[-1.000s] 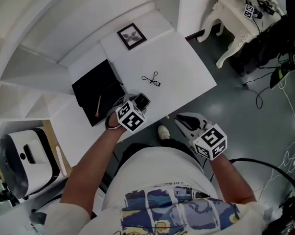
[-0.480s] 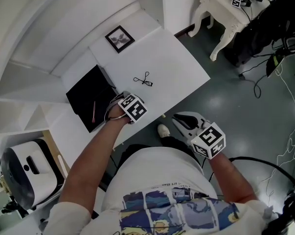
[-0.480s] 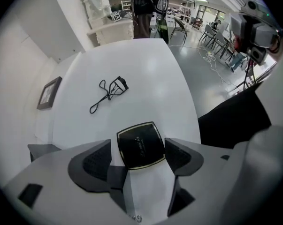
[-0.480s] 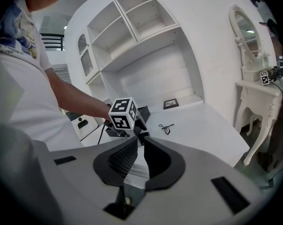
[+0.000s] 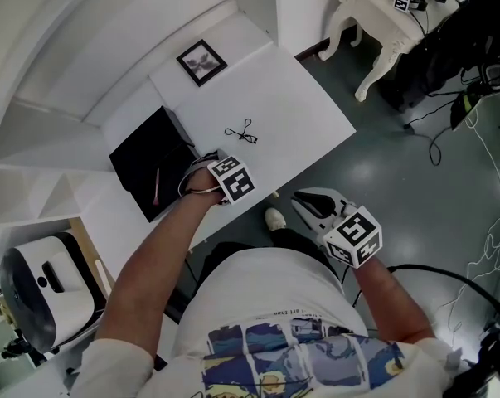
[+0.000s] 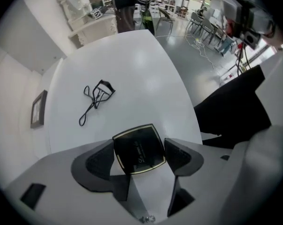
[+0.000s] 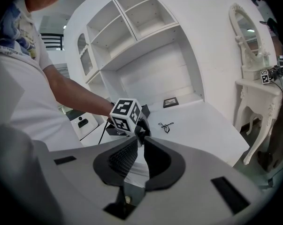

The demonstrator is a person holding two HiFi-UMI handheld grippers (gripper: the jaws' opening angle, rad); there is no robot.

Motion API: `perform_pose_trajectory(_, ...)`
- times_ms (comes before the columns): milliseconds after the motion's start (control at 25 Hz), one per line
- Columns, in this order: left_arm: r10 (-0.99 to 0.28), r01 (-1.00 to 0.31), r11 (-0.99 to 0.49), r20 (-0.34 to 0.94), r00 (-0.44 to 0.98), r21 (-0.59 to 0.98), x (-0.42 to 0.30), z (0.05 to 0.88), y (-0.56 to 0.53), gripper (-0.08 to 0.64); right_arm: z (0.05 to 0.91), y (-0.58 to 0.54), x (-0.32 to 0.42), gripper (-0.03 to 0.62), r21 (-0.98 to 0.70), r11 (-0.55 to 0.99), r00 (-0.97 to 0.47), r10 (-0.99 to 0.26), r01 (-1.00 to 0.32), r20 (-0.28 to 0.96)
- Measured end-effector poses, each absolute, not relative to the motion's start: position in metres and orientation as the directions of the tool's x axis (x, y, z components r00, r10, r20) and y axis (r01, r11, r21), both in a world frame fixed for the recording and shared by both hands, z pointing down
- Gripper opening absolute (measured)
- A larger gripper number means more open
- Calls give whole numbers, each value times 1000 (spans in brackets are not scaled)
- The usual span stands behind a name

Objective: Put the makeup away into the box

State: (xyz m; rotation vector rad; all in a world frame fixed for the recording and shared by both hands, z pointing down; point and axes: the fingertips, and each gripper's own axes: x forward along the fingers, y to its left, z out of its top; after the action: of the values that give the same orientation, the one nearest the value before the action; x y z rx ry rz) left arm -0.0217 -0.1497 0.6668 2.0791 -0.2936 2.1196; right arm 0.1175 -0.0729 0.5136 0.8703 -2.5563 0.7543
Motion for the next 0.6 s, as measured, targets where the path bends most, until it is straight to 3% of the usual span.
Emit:
perform_pose_trajectory(160,-68,-161,-985,998,-16,-70,-18,665,-148,353,513,-77,119,60,-370,675,-757,-463,-639,462)
perform_pose_trajectory(600,-125,-205,-974,981,151,-93,-4,627,-150,347,513,-83,120,60,-368,677,-757,-463,-638,460)
